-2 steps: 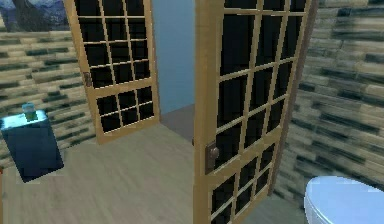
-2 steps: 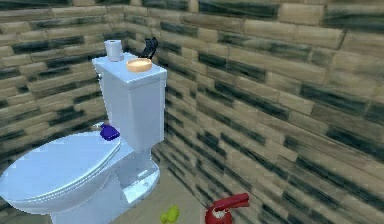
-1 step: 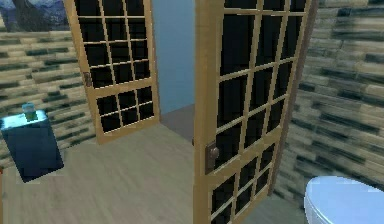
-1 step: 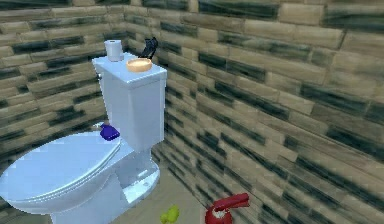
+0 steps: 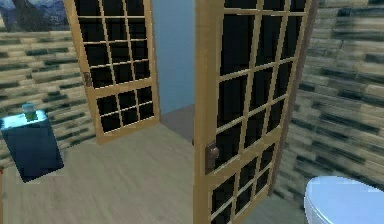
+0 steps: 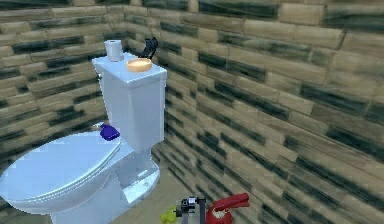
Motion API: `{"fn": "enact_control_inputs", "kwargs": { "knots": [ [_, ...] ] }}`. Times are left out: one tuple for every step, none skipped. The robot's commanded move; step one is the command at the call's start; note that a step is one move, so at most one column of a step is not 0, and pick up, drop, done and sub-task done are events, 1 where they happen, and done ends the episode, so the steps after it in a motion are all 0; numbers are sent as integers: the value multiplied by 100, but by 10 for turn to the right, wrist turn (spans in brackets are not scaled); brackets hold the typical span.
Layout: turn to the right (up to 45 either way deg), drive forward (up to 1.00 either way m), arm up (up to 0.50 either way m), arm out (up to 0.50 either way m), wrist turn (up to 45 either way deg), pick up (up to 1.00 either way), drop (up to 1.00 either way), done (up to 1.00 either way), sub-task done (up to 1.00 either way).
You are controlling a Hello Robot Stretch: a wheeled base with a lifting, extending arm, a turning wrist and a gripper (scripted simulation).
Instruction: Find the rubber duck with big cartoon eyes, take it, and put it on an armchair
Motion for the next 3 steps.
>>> {"fn": "enact_control_inputs", "kwargs": {
  "knots": [
    [0, 0, 0, 0, 450, 0, 0, 0, 0],
    [0, 0, 0, 0, 450, 0, 0, 0, 0],
    [0, 0, 0, 0, 360, 0, 0, 0, 0]
  ]
}}
